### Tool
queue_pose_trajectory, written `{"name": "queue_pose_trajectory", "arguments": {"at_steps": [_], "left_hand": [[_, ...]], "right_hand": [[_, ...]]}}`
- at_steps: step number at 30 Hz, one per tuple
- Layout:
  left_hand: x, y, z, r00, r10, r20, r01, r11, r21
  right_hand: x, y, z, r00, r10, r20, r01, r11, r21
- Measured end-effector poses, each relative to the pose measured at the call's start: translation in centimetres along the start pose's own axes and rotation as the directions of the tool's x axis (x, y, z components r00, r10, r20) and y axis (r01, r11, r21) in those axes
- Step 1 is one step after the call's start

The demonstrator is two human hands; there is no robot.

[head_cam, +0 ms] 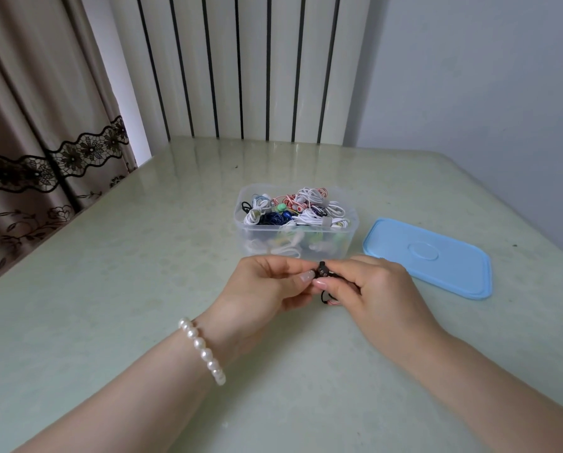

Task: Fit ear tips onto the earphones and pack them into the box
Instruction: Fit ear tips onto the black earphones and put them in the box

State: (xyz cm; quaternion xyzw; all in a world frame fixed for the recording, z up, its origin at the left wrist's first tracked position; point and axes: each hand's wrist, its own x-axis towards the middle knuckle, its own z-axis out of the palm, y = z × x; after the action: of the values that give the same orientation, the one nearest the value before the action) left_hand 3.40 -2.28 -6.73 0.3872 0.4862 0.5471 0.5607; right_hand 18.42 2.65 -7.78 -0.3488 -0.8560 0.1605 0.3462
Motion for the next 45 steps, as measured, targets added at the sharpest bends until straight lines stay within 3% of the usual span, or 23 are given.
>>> {"name": "queue_pose_trajectory", "arguments": {"at_steps": [3, 6, 8, 11, 15, 20, 26, 33, 45], "left_hand": [[0.08, 0.17, -0.11, 1.000, -0.006, 0.002, 0.006, 1.000, -0.025], [0.13, 0.39, -0.06, 1.000, -0.030, 0.009, 0.030, 0.995, -0.095], [0.20, 0.54, -0.08, 0.999, -0.045, 0.003, 0.045, 0.987, -0.155], [0.24, 0.77, -0.21, 0.998, -0.063, 0.003, 0.062, 0.974, -0.219], [0.13, 0.81, -0.19, 0.993, -0.105, 0.044, 0.113, 0.954, -0.276], [-0.02, 0.83, 0.08, 0.987, -0.125, 0.099, 0.150, 0.939, -0.309], [-0.01, 0.77, 0.10, 0.990, -0.139, 0.034, 0.142, 0.939, -0.314], [-0.22, 0.54, 0.33, 0.995, -0.085, -0.045, 0.074, 0.977, -0.199], [-0.32, 0.51, 0.57, 0.997, -0.044, -0.056, 0.035, 0.986, -0.163]], "right_hand": [[0.13, -0.05, -0.04, 0.998, -0.070, 0.005, 0.070, 0.987, -0.144], [0.12, -0.10, -0.08, 1.000, -0.027, -0.006, 0.026, 0.990, -0.140], [0.19, -0.02, -0.14, 0.995, 0.094, 0.026, -0.096, 0.994, 0.052], [0.51, 0.07, -0.35, 0.972, 0.207, 0.113, -0.234, 0.894, 0.382], [0.58, 0.43, -0.28, 0.973, 0.181, 0.146, -0.229, 0.859, 0.457], [0.55, 0.50, -0.08, 0.975, 0.147, 0.167, -0.209, 0.864, 0.458], [0.47, 0.10, -0.38, 0.980, 0.124, 0.157, -0.182, 0.882, 0.434], [0.33, 0.16, -0.12, 0.984, 0.103, 0.148, -0.150, 0.923, 0.355], [0.41, 0.17, -0.30, 0.993, 0.044, 0.111, -0.073, 0.959, 0.273]]}}
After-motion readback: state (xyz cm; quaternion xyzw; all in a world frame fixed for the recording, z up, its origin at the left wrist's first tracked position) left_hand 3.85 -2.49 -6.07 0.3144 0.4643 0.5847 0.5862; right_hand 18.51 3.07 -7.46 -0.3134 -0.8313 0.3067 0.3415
